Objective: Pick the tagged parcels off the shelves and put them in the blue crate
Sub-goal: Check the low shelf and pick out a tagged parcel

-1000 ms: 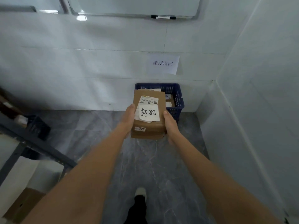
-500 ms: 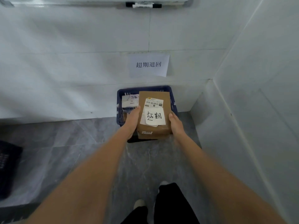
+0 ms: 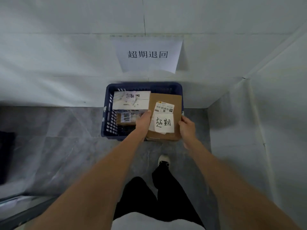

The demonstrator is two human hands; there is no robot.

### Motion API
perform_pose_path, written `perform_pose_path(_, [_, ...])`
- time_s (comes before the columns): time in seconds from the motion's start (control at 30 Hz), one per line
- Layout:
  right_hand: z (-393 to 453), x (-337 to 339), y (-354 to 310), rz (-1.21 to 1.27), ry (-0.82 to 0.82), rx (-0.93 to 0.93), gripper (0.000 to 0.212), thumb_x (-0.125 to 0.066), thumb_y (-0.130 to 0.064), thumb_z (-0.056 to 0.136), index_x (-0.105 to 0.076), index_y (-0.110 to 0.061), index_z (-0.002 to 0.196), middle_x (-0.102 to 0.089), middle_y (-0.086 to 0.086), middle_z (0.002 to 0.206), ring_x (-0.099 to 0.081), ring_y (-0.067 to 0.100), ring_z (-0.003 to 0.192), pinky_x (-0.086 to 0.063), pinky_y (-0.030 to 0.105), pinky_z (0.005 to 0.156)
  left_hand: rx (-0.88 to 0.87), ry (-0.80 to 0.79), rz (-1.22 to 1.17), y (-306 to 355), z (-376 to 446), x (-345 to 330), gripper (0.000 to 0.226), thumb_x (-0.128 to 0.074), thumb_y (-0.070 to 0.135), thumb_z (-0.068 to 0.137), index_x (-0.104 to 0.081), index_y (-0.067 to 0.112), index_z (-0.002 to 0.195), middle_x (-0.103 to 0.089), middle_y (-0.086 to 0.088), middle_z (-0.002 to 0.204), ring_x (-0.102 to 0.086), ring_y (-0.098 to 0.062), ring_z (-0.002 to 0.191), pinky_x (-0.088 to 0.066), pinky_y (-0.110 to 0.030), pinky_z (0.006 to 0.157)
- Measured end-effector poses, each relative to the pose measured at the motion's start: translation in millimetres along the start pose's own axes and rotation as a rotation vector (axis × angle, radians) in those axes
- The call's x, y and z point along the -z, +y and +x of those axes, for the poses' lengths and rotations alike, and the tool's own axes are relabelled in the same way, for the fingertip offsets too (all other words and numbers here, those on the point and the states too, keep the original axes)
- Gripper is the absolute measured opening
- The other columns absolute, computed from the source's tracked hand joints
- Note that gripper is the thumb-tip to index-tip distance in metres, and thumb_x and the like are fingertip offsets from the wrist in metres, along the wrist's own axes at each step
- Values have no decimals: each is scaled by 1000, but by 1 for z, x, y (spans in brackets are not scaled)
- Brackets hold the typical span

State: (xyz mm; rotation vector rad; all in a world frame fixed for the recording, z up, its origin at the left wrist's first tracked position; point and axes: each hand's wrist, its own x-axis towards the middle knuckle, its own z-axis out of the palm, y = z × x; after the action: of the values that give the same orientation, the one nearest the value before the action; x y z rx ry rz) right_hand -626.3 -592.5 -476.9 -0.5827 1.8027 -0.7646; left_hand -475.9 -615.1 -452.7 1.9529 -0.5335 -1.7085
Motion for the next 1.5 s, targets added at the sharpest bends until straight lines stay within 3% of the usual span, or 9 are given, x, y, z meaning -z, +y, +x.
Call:
perform_pose_path(0.13, [71, -13, -5, -53, -8, -48, 26, -41, -21, 95, -60, -16, 112, -68, 6, 108, -62, 17, 90, -51, 33, 73, 78, -19, -40, 14, 61, -32, 52, -39, 49, 98, -52, 12, 133, -65, -14, 122, -60, -30, 112, -43, -45, 105])
perform_pose_path(0.27, [137, -33, 8, -89, -71, -119, 36, -43, -33, 97, -51, -12, 125, -64, 6, 113, -58, 13, 87, -43, 27, 63, 91, -7, 50, 8, 131, -50, 58, -32, 51, 99, -44, 14, 141, -56, -15, 134, -52, -31, 122, -38, -45, 109])
perform_pose_path(0.43, [198, -55, 26, -98, -160, -185, 54, -35, -41, 99, -35, -13, 146, -57, 4, 130, -56, 14, 102, -40, 27, 75, 94, 46, 114, -5, 196, -57, 54, -25, 51, 99, -43, 24, 144, -43, -15, 146, -41, -34, 133, -30, -49, 113])
perform_pose_path(0.53, [229, -66, 30, -127, -173, -174, 49, -31, -41, 101, -36, -15, 142, -59, -2, 113, -47, 0, 77, -33, 20, 60, 102, 13, 17, -7, 224, -65, 50, -26, 45, 102, -52, 17, 135, -58, -16, 131, -57, -33, 119, -43, -46, 105])
perform_pose_path(0.87, [294, -86, 41, -24, -249, -298, 46, -29, -28, 98, -37, -13, 142, -64, 7, 107, -61, 19, 85, -46, 29, 62, 115, 6, -20, -11, 294, -76, 40, -29, 37, 101, -64, 19, 100, -71, -6, 90, -65, -30, 99, -46, -47, 101])
perform_pose_path(1.27, [299, -94, 34, -116, -198, -197, 47, -31, -25, 99, -25, -16, 145, -59, 8, 120, -58, 12, 78, -42, 15, 40, 17, -14, 71, -2, 295, -73, 50, -36, 43, 100, -41, 19, 143, -61, -7, 129, -60, -23, 110, -48, -37, 94])
perform_pose_path(1.37, [291, -93, 19, -145, -194, -171, 55, -34, -25, 99, -17, -15, 151, -58, 3, 108, -53, 7, 70, -34, 10, 28, -27, 6, 110, 7, 287, -66, 57, -39, 43, 99, -29, 21, 151, -43, -5, 148, -47, -25, 129, -37, -39, 107])
perform_pose_path(1.43, [281, -91, 7, -172, -198, -168, 61, -35, -28, 100, -10, -16, 154, -55, -5, 106, -50, 3, 68, -39, 12, 35, -36, 13, 110, 11, 275, -57, 57, -41, 43, 98, -29, 24, 151, -37, -3, 153, -41, -26, 134, -33, -37, 110])
perform_pose_path(1.5, [274, -85, -7, -204, -194, -158, 62, -34, -33, 100, -9, -19, 155, -47, -3, 127, -56, 8, 90, -43, 16, 66, -56, -3, 150, 14, 258, -41, 57, -43, 42, 98, -29, 25, 151, -32, -1, 155, -35, -25, 139, -30, -35, 106])
